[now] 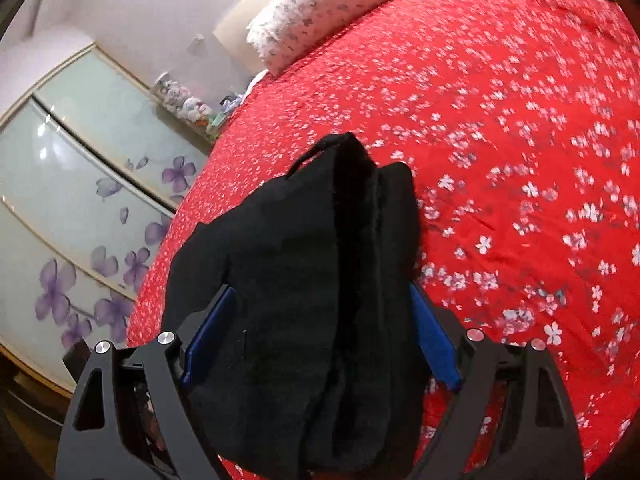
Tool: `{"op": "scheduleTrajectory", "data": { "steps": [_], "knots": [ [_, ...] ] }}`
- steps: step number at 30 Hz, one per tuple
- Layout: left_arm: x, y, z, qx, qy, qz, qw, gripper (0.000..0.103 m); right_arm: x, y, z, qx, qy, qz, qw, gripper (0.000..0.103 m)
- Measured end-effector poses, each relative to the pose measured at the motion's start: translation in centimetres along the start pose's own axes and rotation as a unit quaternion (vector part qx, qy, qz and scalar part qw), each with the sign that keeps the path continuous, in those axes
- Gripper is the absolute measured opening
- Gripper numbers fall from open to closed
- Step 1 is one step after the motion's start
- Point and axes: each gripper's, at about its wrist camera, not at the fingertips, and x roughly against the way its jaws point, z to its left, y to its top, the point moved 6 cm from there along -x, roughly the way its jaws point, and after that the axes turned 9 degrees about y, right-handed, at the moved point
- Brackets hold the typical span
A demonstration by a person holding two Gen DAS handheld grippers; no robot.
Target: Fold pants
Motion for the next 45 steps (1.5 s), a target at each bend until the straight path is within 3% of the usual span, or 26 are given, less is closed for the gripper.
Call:
{"op": "scheduleTrajectory", "data": {
  "steps": [3,7,9,15,19,23,27,30,35,38,41,45],
  "knots": [
    [0.0,0.0,0.0,0.0,0.0,0.0,1.0,0.101,-0.1,0.0,-0.1,-0.003,0.011,0.0,1.0,0.087],
    [-0.1,-0.1,0.2,0.004,0.0,0.004,1.0,0.101,0.7,-0.2,2.1,0.028,0.068,-0.004,0.997,0.087],
    [-0.1,-0.1,0.2,0.009,-0.005,0.008,0.9999,0.101,0.5,-0.1,1.5,0.02,0.053,-0.003,0.998,0.085],
    [0.0,-0.2,0.1,0.009,-0.004,0.005,0.9999,0.101,-1.0,0.2,-0.5,-0.007,0.003,0.006,1.0,0.068],
    [0.1,-0.1,0.1,0.012,-0.006,0.002,0.9999,0.101,-0.9,0.1,0.2,0.016,-0.001,0.0,1.0,0.047],
    [0.7,0.6,0.7,0.024,-0.006,-0.013,0.9996,0.101,0.1,-0.3,3.2,0.109,-0.014,-0.019,0.994,0.041],
    [1.4,1.9,2.2,0.068,-0.04,-0.027,0.9966,0.101,0.3,-1.3,6.5,0.216,-0.037,-0.03,0.975,0.04],
    [0.3,3.5,3.7,0.107,-0.077,-0.002,0.9913,0.101,0.3,-1.4,7.0,0.244,-0.045,-0.035,0.968,0.04],
    [-3.5,5.6,4.8,0.148,-0.149,0.091,0.9735,0.101,-0.2,-0.6,5.0,0.199,-0.035,-0.023,0.979,0.04],
    [-6.3,6.5,4.4,0.135,-0.18,0.166,0.9601,0.096,-0.3,-0.8,4.8,0.19,-0.03,-0.022,0.981,0.04],
    [-7.6,6.7,3.6,0.112,-0.183,0.201,0.9558,0.092,-0.5,-0.7,4.2,0.18,-0.028,-0.019,0.983,0.04],
    [-8.3,6.6,1.9,0.105,-0.223,0.228,0.9421,0.087,-0.8,-0.6,3.8,0.168,-0.026,-0.017,0.985,0.04]
  ]
}}
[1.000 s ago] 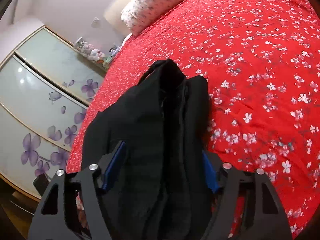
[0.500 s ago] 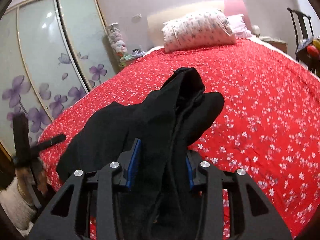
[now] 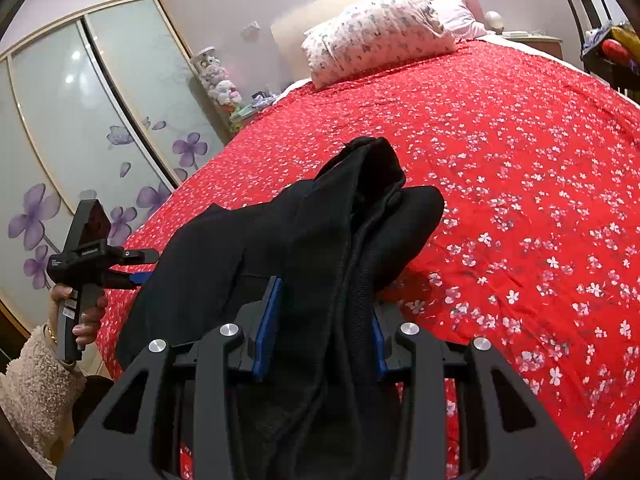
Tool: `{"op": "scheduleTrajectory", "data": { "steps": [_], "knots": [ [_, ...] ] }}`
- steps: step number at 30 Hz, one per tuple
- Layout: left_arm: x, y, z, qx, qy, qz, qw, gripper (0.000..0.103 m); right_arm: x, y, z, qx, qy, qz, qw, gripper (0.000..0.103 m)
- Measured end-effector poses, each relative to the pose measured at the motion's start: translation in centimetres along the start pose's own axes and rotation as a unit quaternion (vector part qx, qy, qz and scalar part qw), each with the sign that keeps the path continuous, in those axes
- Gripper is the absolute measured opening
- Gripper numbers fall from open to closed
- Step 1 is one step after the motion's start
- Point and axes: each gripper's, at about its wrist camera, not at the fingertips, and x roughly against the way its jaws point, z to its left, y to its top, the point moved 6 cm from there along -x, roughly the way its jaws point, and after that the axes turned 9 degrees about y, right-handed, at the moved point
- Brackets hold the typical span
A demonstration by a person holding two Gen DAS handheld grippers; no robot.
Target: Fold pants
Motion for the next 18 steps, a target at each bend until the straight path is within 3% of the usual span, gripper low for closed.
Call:
{"op": "scheduleTrajectory", "data": {
  "steps": [4,9,13,15,18],
  "knots": [
    [-1.6,-0.1,-0.7,-0.011,0.001,0.019,0.9998,0.083,-0.3,-0.3,-1.0,-0.036,0.007,0.005,0.999,0.043],
    [-1.9,-0.7,-1.3,-0.003,-0.012,0.008,0.9999,0.073,-1.0,-0.9,-2.8,-0.108,0.016,0.02,0.994,0.056],
    [-1.9,-0.8,-1.4,-0.004,-0.011,0.008,0.9999,0.067,-1.3,-1.0,-3.6,-0.15,0.038,0.021,0.988,0.059],
    [-1.7,-0.9,-1.4,-0.002,-0.008,0.008,0.9999,0.059,-1.4,-1.0,-3.4,-0.148,0.039,0.016,0.988,0.053],
    [-1.0,-0.9,-1.7,0.002,-0.019,0.0,0.9998,0.038,-1.1,-0.6,-2.8,-0.145,0.059,0.001,0.988,0.041]
  ]
}}
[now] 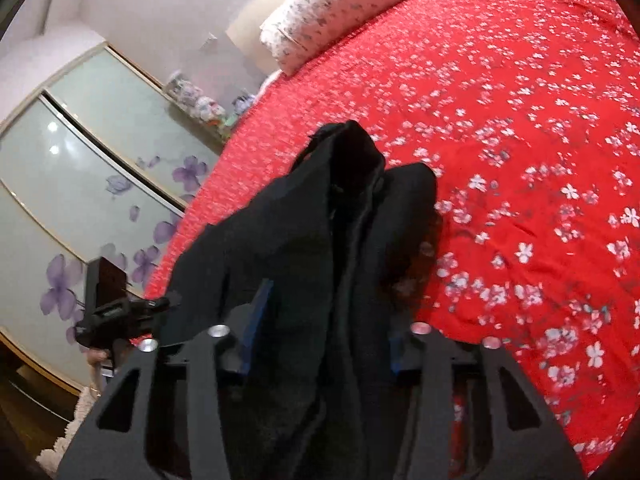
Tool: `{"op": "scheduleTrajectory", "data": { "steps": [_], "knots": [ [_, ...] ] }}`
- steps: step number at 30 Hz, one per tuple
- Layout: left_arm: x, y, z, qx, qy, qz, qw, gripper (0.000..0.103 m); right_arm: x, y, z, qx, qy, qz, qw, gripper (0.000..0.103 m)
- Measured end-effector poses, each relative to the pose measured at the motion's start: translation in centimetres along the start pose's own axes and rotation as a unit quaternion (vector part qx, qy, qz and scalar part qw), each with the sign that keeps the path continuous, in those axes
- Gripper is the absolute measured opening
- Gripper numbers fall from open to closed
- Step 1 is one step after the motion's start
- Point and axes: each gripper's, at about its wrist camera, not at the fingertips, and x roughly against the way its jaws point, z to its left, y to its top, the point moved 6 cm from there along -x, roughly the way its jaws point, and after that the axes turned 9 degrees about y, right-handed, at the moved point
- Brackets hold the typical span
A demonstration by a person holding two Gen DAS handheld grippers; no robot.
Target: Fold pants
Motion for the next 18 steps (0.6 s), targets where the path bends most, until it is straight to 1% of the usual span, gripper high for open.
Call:
{"op": "scheduleTrajectory", "data": {
  "steps": [1,2,4,7,11,15,18],
  "knots": [
    [0.3,-0.1,-0.1,-0.003,0.003,-0.005,1.0,0.031,0.1,0.1,0.2,-0.001,0.007,-0.004,1.0,0.039],
    [0.5,-0.1,-0.2,-0.007,0.004,-0.009,0.9999,0.028,0.3,0.3,0.4,-0.003,0.016,-0.008,1.0,0.039],
    [0.9,-0.1,-0.5,-0.021,0.01,-0.022,0.9995,0.018,0.5,0.5,0.7,-0.003,0.026,-0.016,1.0,0.037],
    [1.7,0.1,-1.1,-0.031,0.009,-0.036,0.9988,0.012,0.7,1.1,1.0,-0.009,0.046,-0.027,0.999,0.035],
    [2.6,0.5,-1.9,-0.04,0.007,-0.051,0.9979,0.01,1.0,2.1,1.1,-0.034,0.086,-0.044,0.995,0.033],
    [3.7,1.3,-2.7,-0.048,0.009,-0.067,0.9966,0.01,0.6,3.2,1.3,-0.046,0.11,-0.053,0.991,0.031],
    [4.2,2.3,-3.5,-0.056,0.02,-0.083,0.9948,0.009,0.0,4.3,1.3,-0.051,0.124,-0.058,0.989,0.03]
  ]
}}
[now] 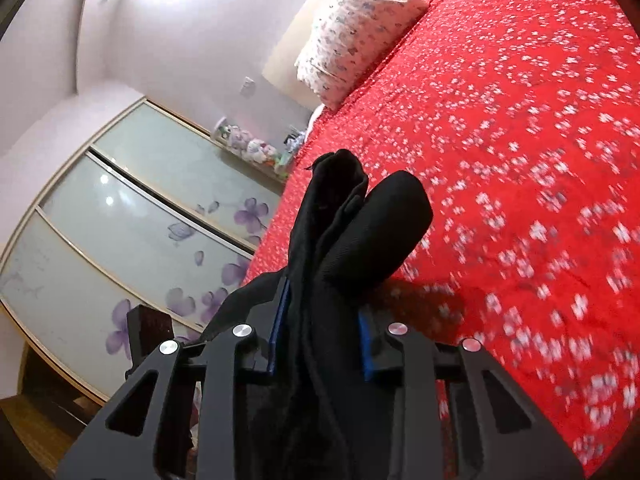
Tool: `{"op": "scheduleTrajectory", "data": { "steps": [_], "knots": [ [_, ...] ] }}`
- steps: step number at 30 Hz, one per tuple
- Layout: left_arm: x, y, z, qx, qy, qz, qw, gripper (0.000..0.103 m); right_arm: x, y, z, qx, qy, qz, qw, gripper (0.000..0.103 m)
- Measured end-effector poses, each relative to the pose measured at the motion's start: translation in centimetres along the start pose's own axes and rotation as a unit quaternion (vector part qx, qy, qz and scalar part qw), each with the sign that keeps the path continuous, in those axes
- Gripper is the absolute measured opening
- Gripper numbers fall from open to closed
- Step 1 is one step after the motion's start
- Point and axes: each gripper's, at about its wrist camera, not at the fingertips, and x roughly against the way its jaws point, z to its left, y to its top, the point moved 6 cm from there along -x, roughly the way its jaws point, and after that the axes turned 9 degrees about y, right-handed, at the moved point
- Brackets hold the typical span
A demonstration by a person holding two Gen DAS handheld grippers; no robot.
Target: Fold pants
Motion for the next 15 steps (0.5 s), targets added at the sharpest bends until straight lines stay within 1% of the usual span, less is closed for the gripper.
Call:
{"op": "scheduleTrajectory", "data": {
  "steps": [2,7,10,13,15],
  "knots": [
    [0.1,1.1,-0.3,-0.005,0.009,-0.015,0.9998,0.009,-0.6,0.9,-0.1,-0.001,0.009,-0.004,1.0,0.029],
    [-0.7,4.1,-0.7,-0.007,0.026,-0.035,0.999,0.009,-2.3,3.4,-0.9,-0.002,0.015,-0.015,1.0,0.027],
    [-1.6,5.5,-1.2,-0.002,0.026,-0.044,0.9987,0.009,-3.3,5.5,-1.9,-0.008,0.018,-0.025,0.999,0.027],
    [-2.9,6.3,-1.1,0.001,0.026,-0.05,0.9984,0.009,-3.8,6.7,-3.0,-0.013,0.013,-0.032,0.999,0.027],
    [-4.4,6.3,-0.4,0.007,0.031,-0.043,0.9986,0.01,-4.4,7.1,-4.3,-0.018,-0.012,-0.031,0.999,0.027]
  ]
}}
